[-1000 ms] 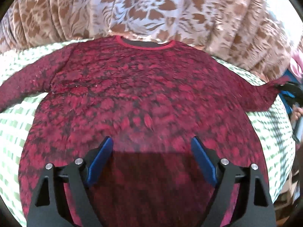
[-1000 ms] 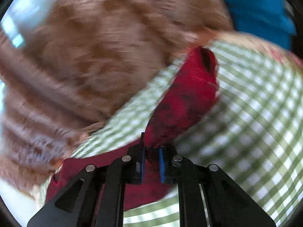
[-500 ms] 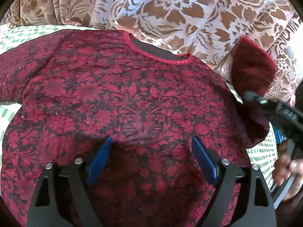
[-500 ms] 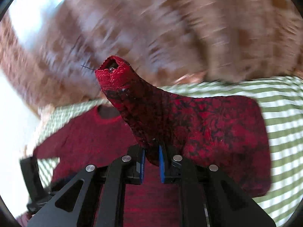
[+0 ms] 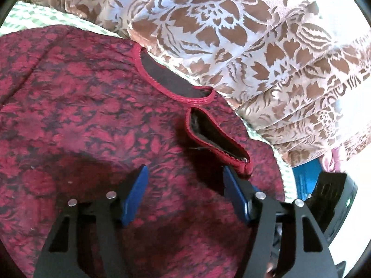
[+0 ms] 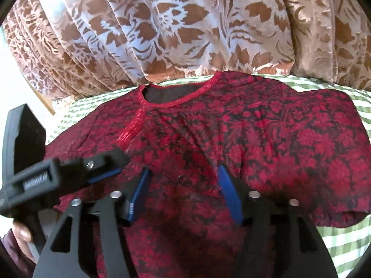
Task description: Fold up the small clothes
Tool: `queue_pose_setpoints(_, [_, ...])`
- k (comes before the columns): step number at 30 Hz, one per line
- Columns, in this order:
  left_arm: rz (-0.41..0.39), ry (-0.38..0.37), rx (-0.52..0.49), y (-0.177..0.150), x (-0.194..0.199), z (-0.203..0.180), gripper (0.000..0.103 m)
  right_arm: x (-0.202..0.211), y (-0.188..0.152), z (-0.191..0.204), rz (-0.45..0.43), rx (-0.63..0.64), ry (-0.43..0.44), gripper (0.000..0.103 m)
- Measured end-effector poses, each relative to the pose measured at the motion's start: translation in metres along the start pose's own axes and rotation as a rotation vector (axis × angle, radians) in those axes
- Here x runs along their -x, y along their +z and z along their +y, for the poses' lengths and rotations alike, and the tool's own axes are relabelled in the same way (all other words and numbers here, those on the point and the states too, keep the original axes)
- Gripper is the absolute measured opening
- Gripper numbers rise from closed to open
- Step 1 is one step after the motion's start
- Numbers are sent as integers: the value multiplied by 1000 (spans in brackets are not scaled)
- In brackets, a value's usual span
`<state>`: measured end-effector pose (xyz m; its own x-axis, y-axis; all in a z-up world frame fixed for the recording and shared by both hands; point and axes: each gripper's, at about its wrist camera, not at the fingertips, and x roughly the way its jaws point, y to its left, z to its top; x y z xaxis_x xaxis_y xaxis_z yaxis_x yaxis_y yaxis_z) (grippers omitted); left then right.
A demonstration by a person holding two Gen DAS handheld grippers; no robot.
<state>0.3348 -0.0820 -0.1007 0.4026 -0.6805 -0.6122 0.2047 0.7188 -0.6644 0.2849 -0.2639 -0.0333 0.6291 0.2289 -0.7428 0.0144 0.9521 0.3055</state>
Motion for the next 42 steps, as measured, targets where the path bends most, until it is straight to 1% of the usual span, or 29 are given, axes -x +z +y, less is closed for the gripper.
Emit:
queue_pose_setpoints(2, [4,-22,19,-1,1,0,71,6,-1,-3,-1,-4,2,67])
queue_pose_setpoints(5, [11,-26,41,-1,1,2,72,18,-10,-7,-16,-9,9,68])
queue_pose_setpoints(6, [14,-43,66,-1,1,5,72,23,-15,-9,-17,-9,9,68])
queue_pose_setpoints(8, [10,-84,128,-2,4,12,76,28,-23,-15,-18,-17,6,68])
queue_pose_setpoints(9, [1,-106,166,-3,5,15,78,30,-27,-20,-20,-33,0,68])
queue_pose_setpoints(10, [-3,-113,183,-4,6,17,78,30,-30,-25,-21,-54,0,68])
queue_pose_setpoints(14, [-7,-116,196,-4,7,16,78,30,-43,-59,-25,-207,-8,68])
queue_pose_setpoints(15, [2,-105,185,-4,4,13,78,30,-46,-68,-26,-248,4,68])
queue_pose_setpoints(17, [17,-66,148,-3,-4,5,77,29,-49,-77,-31,-287,16,68])
queue_pose_setpoints(18, [23,-41,127,-3,-10,0,74,30,-50,-78,-35,-297,21,68])
queue_pose_setpoints(19, [31,-21,109,-3,-15,-4,61,32,-50,-79,-41,-300,23,68])
queue_pose_setpoints(20, [40,-11,97,-1,-19,-7,51,35,-49,-80,-56,-305,23,72])
queue_pose_setpoints(21, [58,3,79,0,-25,-10,26,38,-49,-82,-70,-316,24,75])
queue_pose_setpoints(22, [76,10,61,1,-31,-13,15,42,-49,-87,-93,-345,22,78])
queue_pose_setpoints(24, [78,33,27,3,-35,-17,13,46,-48,-97,-113,-393,37,78])
queue_pose_setpoints(26, [68,49,-12,4,-34,-23,12,48,-47,-108,-122,-424,-1,82])
queue_pose_setpoints(27, [59,54,-18,5,-31,-24,11,50,-46,-115,-131,-444,-4,82])
queue_pose_setpoints(29, [17,74,-28,11,-19,-24,11,53,-46,-126,-151,-495,13,83])
queue_pose_setpoints(31, [-19,76,-22,20,-6,-22,10,55,-46,-136,-170,-537,35,85])
queue_pose_setpoints(33, [-58,87,-25,29,10,-18,10,56,-44,-140,-178,-548,44,85])
queue_pose_setpoints(36, [-94,100,-33,38,28,-15,10,53,-40,-137,-170,-541,58,85])
queue_pose_setpoints(38, [-126,132,-50,42,43,-9,10,52,-38,-130,-170,-529,74,85])
queue_pose_setpoints(42, [-169,183,-53,47,60,3,10,52,-31,-108,-155,-481,99,85])
